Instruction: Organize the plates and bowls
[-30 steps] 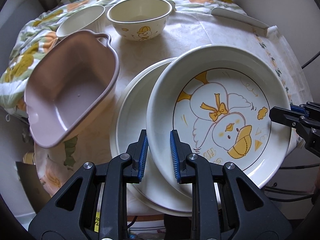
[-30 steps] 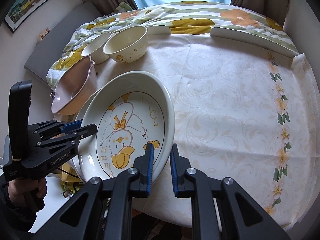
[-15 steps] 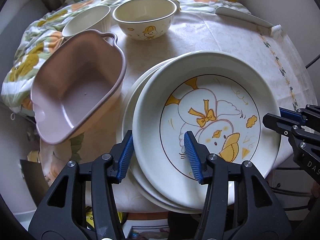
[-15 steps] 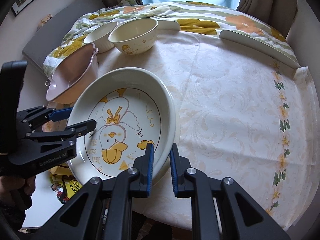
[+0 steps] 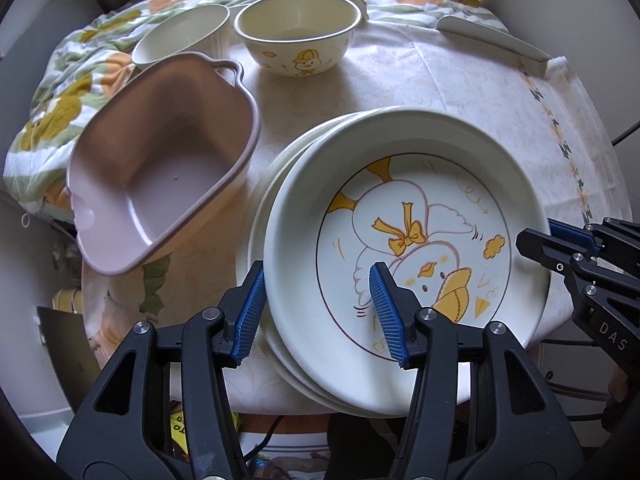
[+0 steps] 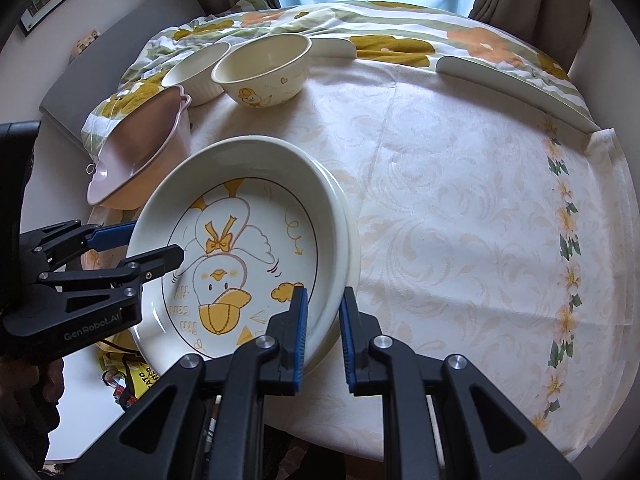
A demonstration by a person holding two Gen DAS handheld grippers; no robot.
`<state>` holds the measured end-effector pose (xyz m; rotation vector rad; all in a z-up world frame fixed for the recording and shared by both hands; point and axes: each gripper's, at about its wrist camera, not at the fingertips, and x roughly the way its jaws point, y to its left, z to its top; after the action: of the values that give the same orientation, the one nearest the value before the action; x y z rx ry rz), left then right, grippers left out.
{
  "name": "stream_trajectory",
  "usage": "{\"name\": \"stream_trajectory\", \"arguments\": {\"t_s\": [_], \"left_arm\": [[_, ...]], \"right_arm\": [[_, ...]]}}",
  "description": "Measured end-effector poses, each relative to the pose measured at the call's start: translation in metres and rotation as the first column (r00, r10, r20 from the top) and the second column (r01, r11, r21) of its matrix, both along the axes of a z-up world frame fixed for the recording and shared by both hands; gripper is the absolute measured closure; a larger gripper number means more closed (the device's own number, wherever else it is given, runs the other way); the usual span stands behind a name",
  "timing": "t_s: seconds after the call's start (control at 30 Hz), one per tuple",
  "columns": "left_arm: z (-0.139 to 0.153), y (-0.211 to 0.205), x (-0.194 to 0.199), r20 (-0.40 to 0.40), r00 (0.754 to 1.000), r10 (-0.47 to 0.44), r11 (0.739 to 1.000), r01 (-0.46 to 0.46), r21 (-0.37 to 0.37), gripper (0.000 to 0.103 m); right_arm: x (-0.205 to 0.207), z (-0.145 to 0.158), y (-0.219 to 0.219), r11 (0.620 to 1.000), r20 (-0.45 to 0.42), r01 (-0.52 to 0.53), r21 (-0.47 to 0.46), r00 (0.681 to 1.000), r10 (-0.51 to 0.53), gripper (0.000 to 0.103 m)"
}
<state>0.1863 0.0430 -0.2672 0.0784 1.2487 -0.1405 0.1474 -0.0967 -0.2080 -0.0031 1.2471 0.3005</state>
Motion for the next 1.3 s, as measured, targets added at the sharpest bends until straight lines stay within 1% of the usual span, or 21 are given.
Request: {"name": "stream_trajectory", "arguments": {"t_s": [0.03, 0.1, 0.17, 0.23, 0.3, 0.4, 0.53, 0.63, 0.7, 0.8, 0.83, 0.87, 0.9, 0.93, 0.97, 1.0, 1.03, 1.13, 1.2, 1.23, 1.3], "left_arm": [[0.0, 0.0, 0.0, -0.002, 1.0, 0.001, 1.0, -0.001, -0.008, 0.05], [0.001, -0.003, 0.001, -0.005, 1.0, -0.001, 1.0, 0.001, 0.007, 0.048], [0.004, -0.004, 0.002, 0.001, 1.0, -0.008, 1.0, 0.008, 0.006, 0.041], [0.006, -0.006, 0.002, 0.015, 1.0, -0.013, 1.0, 0.013, 0.025, 0.034], [0.006, -0.008, 0.003, 0.022, 1.0, -0.022, 0.999, 0.021, 0.029, 0.031], [0.006, -0.01, 0.003, 0.025, 0.999, -0.025, 0.999, 0.024, 0.037, 0.031], [0.011, -0.011, 0.004, 0.031, 0.999, -0.021, 1.0, 0.02, 0.021, 0.031], [0.029, -0.012, 0.001, 0.069, 0.997, -0.025, 0.999, 0.023, 0.025, 0.031], [0.05, -0.011, -0.002, 0.113, 0.993, -0.017, 1.0, 0.015, 0.02, 0.031], [0.081, -0.004, -0.008, 0.179, 0.984, 0.016, 1.0, -0.016, 0.0, 0.031], [0.094, 0.0, -0.011, 0.212, 0.977, 0.036, 0.999, -0.035, -0.005, 0.028], [0.109, 0.005, -0.016, 0.26, 0.964, 0.065, 0.998, -0.065, -0.008, 0.023], [0.12, 0.01, -0.02, 0.296, 0.951, 0.093, 0.995, -0.096, -0.003, 0.006], [0.13, 0.016, -0.023, 0.337, 0.933, 0.124, 0.991, -0.135, 0.007, 0.0], [0.137, 0.021, -0.027, 0.372, 0.916, 0.15, 0.986, -0.166, 0.012, 0.0], [0.141, 0.026, -0.028, 0.385, 0.907, 0.169, 0.983, -0.184, 0.003, 0.0], [0.143, 0.032, -0.028, 0.385, 0.903, 0.192, 0.979, -0.202, -0.014, 0.0], [0.141, 0.053, -0.026, 0.361, 0.891, 0.275, 0.96, -0.275, -0.051, 0.0], [0.138, 0.069, -0.027, 0.35, 0.871, 0.345, 0.937, -0.343, -0.071, 0.0], [0.136, 0.077, -0.027, 0.344, 0.86, 0.377, 0.925, -0.371, -0.087, 0.0], [0.126, 0.096, -0.029, 0.319, 0.834, 0.45, 0.892, -0.434, -0.123, 0.0]], "right_arm": [[0.0, 0.0, 0.0, 1.0, 0.0, 0.002, 0.002, 1.0, -0.002, 0.089], [0.001, -0.001, -0.001, 1.0, -0.003, 0.004, 0.005, 1.0, -0.004, 0.089], [0.002, -0.001, -0.001, 1.0, -0.004, 0.006, 0.001, 1.0, -0.006, 0.089], [0.002, -0.001, -0.002, 1.0, -0.006, 0.01, 0.007, 1.0, -0.01, 0.089], [0.002, -0.002, -0.002, 1.0, -0.006, 0.01, 0.009, 1.0, -0.01, 0.089], [0.002, -0.002, -0.003, 1.0, -0.011, 0.012, 0.015, 1.0, -0.012, 0.089], [0.002, 0.0, -0.004, 1.0, -0.008, 0.016, 0.02, 1.0, -0.016, 0.089], [0.003, 0.012, -0.008, 0.999, 0.014, 0.019, 0.032, 1.0, -0.019, 0.089], [0.004, 0.028, -0.012, 0.999, 0.045, 0.016, 0.05, 0.999, -0.019, 0.089], [0.007, 0.056, -0.018, 0.994, 0.085, -0.009, 0.108, 0.996, -0.001, 0.089], [0.009, 0.065, -0.019, 0.993, 0.103, -0.021, 0.118, 0.995, 0.008, 0.088], [0.01, 0.074, -0.019, 0.993, 0.128, -0.031, 0.115, 0.992, 0.016, 0.075], [0.011, 0.087, -0.018, 0.994, 0.168, -0.049, 0.099, 0.985, 0.032, 0.059], [0.012, 0.093, -0.017, 0.994, 0.197, -0.065, 0.091, 0.979, 0.046, 0.016], [0.013, 0.099, -0.014, 0.993, 0.227, -0.082, 0.089, 0.972, 0.06, 0.0], [0.014, 0.106, -0.012, 0.989, 0.267, -0.108, 0.096, 0.96, 0.079, 0.0], [0.017, 0.109, -0.009, 0.987, 0.286, -0.13, 0.097, 0.953, 0.098, 0.0], [0.035, 0.111, 0.004, 0.977, 0.26, -0.184, 0.112, 0.954, 0.149, 0.0], [0.046, 0.109, 0.013, 0.967, 0.222, -0.215, 0.138, 0.958, 0.182, 0.0], [0.053, 0.108, 0.02, 0.959, 0.214, -0.237, 0.156, 0.956, 0.201, 0.0], [0.06, 0.104, 0.034, 0.949, 0.216, -0.269, 0.166, 0.949, 0.231, 0.0]]}}
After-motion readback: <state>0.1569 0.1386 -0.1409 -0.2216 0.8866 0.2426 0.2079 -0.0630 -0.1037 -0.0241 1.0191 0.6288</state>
